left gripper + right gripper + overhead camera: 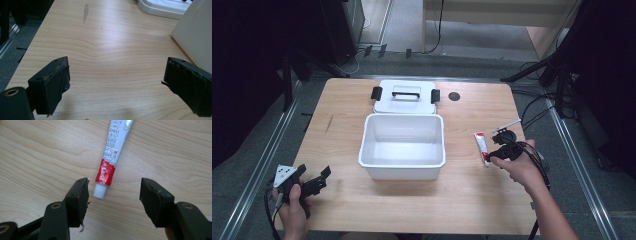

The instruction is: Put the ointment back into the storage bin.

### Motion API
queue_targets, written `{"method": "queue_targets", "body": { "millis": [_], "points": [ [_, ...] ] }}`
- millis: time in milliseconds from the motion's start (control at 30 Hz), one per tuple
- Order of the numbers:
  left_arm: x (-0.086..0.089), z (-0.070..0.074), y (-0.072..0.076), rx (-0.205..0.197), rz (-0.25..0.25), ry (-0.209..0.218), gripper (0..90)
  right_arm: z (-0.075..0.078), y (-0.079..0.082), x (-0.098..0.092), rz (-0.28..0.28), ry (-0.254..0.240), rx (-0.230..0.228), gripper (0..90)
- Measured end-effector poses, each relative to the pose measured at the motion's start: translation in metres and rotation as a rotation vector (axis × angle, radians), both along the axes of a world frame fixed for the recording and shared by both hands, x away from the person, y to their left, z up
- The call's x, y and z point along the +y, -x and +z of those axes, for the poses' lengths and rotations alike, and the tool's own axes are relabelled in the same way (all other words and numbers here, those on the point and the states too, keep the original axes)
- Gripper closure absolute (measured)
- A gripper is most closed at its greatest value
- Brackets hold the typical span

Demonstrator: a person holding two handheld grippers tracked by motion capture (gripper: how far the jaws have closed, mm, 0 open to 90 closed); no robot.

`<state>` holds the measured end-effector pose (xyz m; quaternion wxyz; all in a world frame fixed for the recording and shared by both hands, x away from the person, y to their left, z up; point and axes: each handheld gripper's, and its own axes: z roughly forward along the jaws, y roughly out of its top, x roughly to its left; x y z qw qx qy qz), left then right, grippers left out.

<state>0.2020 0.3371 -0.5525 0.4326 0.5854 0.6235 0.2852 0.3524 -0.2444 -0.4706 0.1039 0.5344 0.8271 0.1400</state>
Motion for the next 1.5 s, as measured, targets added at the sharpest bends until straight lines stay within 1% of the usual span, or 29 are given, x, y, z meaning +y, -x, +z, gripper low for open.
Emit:
{"method": "queue_targets", "body": {
  "millis": [33, 67, 100, 133, 167, 200, 233, 367, 400, 467, 533, 600, 667, 700, 767, 833, 867, 967, 1000, 1100, 1167, 1300, 1367, 1400, 1500],
  "points": [
    [0.000, 0.000, 0.000, 0.000, 0.000, 0.000, 7.2, 0.000, -0.007, 0.004, -0.001, 0.019, 0.023, 42.5],
    [0.000, 0.000, 0.000, 0.000, -0.001, 0.000, 7.2, -0.001, -0.010, 0.005, 0.001, 0.025, 0.034, 42.5],
    [0.000, 0.000, 0.000, 0.000, -0.001, 0.000, 7.2, -0.001, -0.010, 0.005, 0.001, 0.025, 0.034, 42.5],
    [0.000, 0.000, 0.000, 0.000, -0.002, 0.000, 7.2, -0.002, -0.017, 0.007, 0.001, 0.034, 0.060, 42.5],
    [0.000, 0.000, 0.000, 0.000, -0.002, 0.000, 7.2, -0.002, -0.017, 0.007, 0.001, 0.034, 0.060, 42.5],
    [0.000, 0.000, 0.000, 0.000, -0.002, 0.001, 7.2, -0.003, -0.021, 0.008, 0.002, 0.044, 0.067, 42.6],
    [0.000, 0.000, 0.000, 0.000, -0.002, 0.001, 7.2, -0.004, -0.027, 0.010, -0.007, 0.052, 0.084, 43.3],
    [0.000, 0.000, 0.000, 0.003, -0.004, -0.002, 7.2, -0.005, -0.035, 0.013, -0.016, 0.059, 0.105, 44.8],
    [0.000, 0.000, 0.000, 0.003, -0.005, -0.001, 7.2, -0.008, -0.040, 0.015, -0.024, 0.066, 0.119, 45.2],
    [0.000, 0.000, 0.000, 0.004, -0.007, 0.000, 7.2, -0.010, -0.041, 0.016, -0.025, 0.072, 0.128, 45.3],
    [0.000, 0.000, 0.000, 0.004, -0.008, 0.001, 7.2, -0.017, -0.046, 0.021, -0.015, 0.086, 0.158, 47.3],
    [0.000, 0.000, 0.000, 0.004, -0.008, 0.001, 7.2, -0.018, -0.046, 0.022, -0.016, 0.088, 0.163, 47.9],
    [0.000, 0.000, 0.000, 0.004, -0.009, 0.001, 7.2, -0.023, -0.049, 0.025, -0.016, 0.101, 0.185, 50.0],
    [0.000, 0.000, 0.000, 0.004, -0.009, 0.001, 7.2, -0.023, -0.049, 0.025, -0.016, 0.101, 0.185, 50.0],
    [0.000, 0.000, -0.001, 0.005, -0.009, 0.001, 7.2, -0.026, -0.052, 0.025, -0.029, 0.100, 0.201, 53.8],
    [0.000, 0.000, -0.001, 0.004, -0.009, 0.002, 7.2, -0.027, -0.053, 0.025, -0.034, 0.096, 0.206, 55.0],
    [0.000, 0.000, -0.001, 0.004, -0.009, 0.002, 7.2, -0.028, -0.055, 0.025, -0.036, 0.094, 0.218, 57.9],
    [0.001, 0.000, -0.001, 0.004, -0.011, 0.003, 7.2, -0.030, -0.056, 0.025, -0.034, 0.096, 0.230, 60.0],
    [0.000, 0.000, -0.001, 0.005, -0.009, 0.003, 7.2, -0.031, -0.056, 0.025, -0.026, 0.094, 0.245, 61.9],
    [0.000, 0.000, -0.001, 0.005, -0.009, 0.002, 7.2, -0.033, -0.057, 0.025, -0.019, 0.090, 0.252, 62.7],
    [0.000, 0.000, -0.001, 0.004, -0.010, 0.003, 7.2, -0.033, -0.057, 0.026, -0.023, 0.100, 0.251, 62.1],
    [0.000, 0.000, -0.001, 0.005, -0.010, 0.002, 7.2, -0.033, -0.058, 0.027, -0.012, 0.094, 0.258, 66.8],
    [0.000, 0.000, -0.001, 0.005, -0.010, 0.003, 7.3, -0.033, -0.058, 0.027, -0.011, 0.100, 0.258, 68.3],
    [0.000, 0.000, -0.001, 0.005, -0.010, 0.004, 7.2, -0.033, -0.057, 0.027, -0.008, 0.114, 0.257, 70.7],
    [0.000, 0.000, -0.001, 0.006, -0.011, 0.004, 7.3, -0.033, -0.056, 0.027, -0.002, 0.113, 0.259, 71.5]
  ]
}}
